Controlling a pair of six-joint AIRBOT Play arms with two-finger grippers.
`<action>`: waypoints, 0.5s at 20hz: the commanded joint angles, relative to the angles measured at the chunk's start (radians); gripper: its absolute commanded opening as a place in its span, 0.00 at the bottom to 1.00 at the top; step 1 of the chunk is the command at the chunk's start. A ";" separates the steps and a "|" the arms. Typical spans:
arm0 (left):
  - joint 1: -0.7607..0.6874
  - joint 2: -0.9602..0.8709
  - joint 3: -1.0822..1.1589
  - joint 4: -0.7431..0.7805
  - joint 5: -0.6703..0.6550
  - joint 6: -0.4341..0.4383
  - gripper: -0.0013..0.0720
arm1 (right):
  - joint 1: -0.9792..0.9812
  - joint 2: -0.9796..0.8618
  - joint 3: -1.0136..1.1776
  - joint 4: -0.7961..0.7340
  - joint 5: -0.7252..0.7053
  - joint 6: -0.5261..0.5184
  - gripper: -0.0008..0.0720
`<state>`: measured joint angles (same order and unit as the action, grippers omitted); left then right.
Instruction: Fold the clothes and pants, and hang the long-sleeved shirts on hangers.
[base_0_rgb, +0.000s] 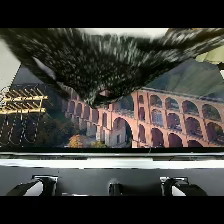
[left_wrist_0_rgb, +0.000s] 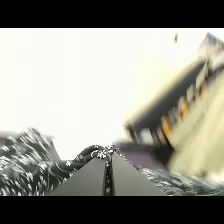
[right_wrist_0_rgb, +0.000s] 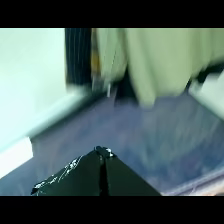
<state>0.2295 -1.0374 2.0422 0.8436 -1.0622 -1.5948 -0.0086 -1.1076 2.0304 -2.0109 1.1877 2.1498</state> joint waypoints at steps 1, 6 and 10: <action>0.080 0.172 -0.019 0.091 0.101 -0.021 0.04 | 0.001 0.208 0.000 -0.074 0.053 0.015 0.04; 0.099 0.283 -0.053 0.235 0.079 -0.120 0.04 | 0.001 0.379 0.000 -0.053 0.108 0.021 0.04; 0.099 0.199 -0.053 0.100 0.031 -0.087 0.04 | 0.001 0.334 0.000 -0.005 0.120 0.045 0.04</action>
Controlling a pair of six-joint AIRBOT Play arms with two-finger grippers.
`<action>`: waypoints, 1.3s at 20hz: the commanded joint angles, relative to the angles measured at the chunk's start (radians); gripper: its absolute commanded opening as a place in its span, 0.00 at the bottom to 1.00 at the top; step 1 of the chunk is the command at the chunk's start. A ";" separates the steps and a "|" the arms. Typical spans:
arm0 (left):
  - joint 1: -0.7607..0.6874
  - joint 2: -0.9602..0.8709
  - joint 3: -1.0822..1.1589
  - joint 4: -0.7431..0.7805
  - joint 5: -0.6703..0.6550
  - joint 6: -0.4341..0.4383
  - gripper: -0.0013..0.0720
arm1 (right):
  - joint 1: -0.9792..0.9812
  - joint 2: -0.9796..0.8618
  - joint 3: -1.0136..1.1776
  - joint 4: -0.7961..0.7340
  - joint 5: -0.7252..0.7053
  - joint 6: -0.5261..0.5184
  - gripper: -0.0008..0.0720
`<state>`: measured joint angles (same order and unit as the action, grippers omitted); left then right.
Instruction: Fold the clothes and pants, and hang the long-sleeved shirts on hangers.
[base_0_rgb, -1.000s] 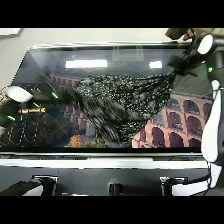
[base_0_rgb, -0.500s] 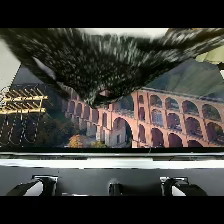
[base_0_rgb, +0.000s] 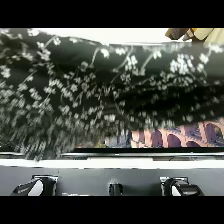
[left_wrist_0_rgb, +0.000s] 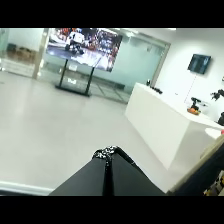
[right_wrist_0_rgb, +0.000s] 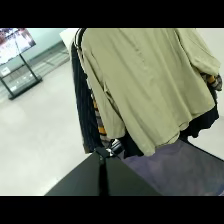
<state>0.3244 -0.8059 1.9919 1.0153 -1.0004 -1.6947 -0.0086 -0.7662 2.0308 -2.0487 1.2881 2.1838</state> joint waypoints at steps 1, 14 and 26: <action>0.004 -0.084 -0.003 -0.142 -0.058 0.045 0.04 | 0.001 -0.045 0.000 0.033 0.037 0.003 0.04; -0.384 -0.933 -0.003 -0.108 -0.138 0.062 0.04 | 0.001 -0.947 0.000 0.185 -0.187 0.037 0.04; -0.362 -1.074 -0.002 -0.106 -0.187 0.060 0.04 | -0.064 -0.912 -0.066 0.635 0.217 -0.529 0.86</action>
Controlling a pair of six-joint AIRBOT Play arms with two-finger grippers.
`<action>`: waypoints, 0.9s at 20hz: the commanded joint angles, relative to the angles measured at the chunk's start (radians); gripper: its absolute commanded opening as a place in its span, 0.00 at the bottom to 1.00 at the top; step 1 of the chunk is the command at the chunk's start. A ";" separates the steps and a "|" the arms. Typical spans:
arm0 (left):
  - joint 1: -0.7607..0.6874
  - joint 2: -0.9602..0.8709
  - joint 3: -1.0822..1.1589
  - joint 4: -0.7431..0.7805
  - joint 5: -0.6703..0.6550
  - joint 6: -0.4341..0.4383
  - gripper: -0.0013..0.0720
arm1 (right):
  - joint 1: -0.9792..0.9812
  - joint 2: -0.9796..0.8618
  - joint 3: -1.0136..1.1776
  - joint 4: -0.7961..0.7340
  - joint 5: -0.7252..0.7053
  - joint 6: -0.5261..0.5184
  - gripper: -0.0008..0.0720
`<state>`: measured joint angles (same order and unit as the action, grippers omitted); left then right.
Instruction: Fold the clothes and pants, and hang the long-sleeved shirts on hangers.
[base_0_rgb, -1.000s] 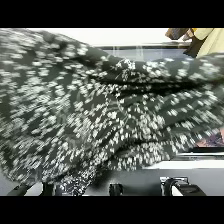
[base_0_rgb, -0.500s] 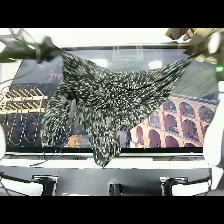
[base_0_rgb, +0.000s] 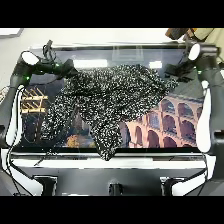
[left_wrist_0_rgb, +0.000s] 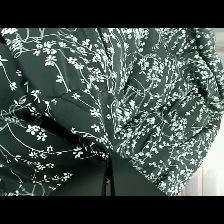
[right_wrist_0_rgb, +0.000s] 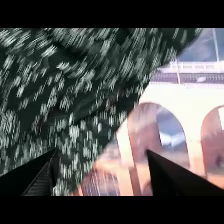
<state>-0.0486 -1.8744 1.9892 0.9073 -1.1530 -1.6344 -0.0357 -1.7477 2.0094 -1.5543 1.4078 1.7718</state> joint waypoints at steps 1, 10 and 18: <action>0.014 -0.006 0.001 0.002 -0.046 0.000 0.04 | -0.055 0.098 -0.098 0.214 0.124 -0.144 0.86; 0.031 -0.006 0.000 0.002 -0.059 0.001 0.04 | 0.191 0.199 -0.783 0.687 -0.256 -0.257 0.94; 0.035 -0.006 0.000 0.002 -0.059 0.005 0.04 | 0.435 0.120 -0.941 0.877 -0.465 -0.268 0.90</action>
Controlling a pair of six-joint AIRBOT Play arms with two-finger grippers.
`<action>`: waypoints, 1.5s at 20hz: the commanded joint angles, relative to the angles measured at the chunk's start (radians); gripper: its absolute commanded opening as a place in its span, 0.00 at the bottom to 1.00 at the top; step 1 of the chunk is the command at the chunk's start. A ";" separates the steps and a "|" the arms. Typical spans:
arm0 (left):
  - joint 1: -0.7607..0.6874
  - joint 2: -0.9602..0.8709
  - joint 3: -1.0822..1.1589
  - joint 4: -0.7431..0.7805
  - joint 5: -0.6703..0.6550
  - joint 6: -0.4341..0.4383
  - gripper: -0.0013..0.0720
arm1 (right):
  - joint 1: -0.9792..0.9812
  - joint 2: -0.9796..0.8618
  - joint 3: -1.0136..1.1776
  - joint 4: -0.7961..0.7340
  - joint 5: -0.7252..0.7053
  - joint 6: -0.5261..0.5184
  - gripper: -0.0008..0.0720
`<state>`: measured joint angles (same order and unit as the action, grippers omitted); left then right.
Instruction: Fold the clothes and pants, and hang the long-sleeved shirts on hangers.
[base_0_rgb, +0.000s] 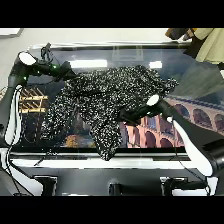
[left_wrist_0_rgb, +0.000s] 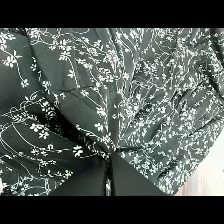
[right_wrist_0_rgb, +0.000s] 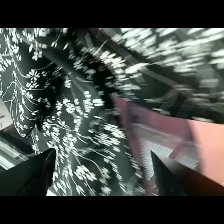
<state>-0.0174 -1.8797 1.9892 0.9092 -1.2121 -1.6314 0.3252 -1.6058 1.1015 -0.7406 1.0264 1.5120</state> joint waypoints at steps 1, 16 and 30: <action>0.005 0.000 0.000 0.000 0.000 0.001 0.04 | 0.092 -0.024 -0.033 0.065 -0.112 0.008 0.85; 0.062 0.171 0.085 -0.004 0.181 -0.002 0.04 | -0.203 0.231 0.455 -0.033 -0.100 0.109 0.04; 0.320 0.921 0.083 0.047 0.266 -0.046 0.04 | -0.465 0.877 1.017 -0.607 -0.039 0.312 0.04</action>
<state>0.2527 -1.0924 2.0735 0.9104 -0.8997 -1.6756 -0.1291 -0.8547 2.1021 -1.2049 0.9703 1.7615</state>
